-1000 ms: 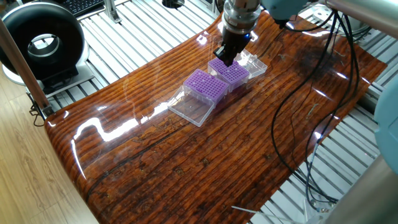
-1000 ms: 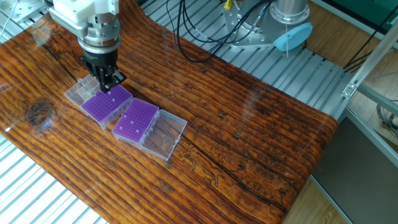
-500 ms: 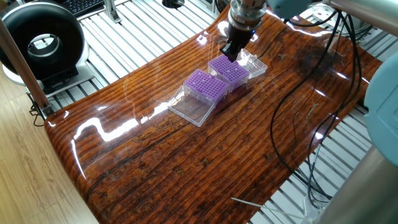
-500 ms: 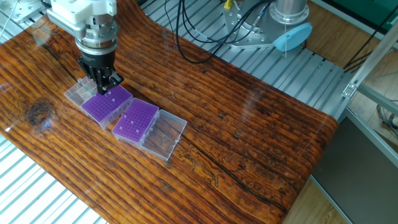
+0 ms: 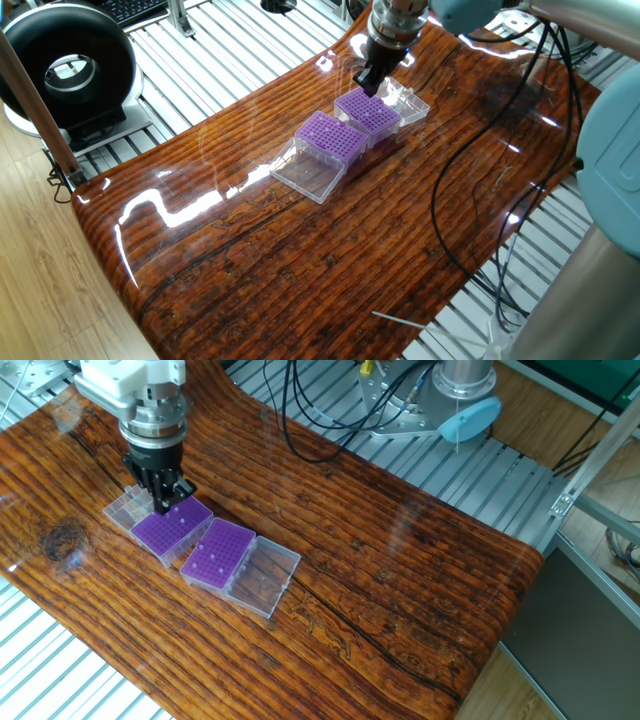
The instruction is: Transfer all small pipette tips from one holder to another
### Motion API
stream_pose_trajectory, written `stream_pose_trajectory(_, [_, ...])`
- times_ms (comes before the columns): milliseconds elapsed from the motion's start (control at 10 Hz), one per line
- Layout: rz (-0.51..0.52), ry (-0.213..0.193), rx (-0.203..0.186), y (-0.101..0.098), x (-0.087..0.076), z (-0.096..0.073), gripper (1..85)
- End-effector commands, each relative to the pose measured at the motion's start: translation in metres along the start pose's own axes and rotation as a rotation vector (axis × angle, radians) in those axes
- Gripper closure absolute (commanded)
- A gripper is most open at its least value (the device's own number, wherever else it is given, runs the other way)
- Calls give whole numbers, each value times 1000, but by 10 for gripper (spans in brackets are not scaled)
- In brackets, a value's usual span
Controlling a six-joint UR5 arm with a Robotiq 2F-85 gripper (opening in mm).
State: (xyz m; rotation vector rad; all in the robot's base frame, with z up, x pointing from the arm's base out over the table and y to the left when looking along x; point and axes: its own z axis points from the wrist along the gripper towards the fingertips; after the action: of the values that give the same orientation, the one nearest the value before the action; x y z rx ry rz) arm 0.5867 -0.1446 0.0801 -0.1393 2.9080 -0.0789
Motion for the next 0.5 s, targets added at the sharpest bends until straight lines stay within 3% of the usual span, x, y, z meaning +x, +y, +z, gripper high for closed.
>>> stream_pose_trajectory(0, [10, -14, -14, -2, -1, 1, 843])
stream_pose_trajectory(400, [18, -22, -19, 0, -1, 3, 843])
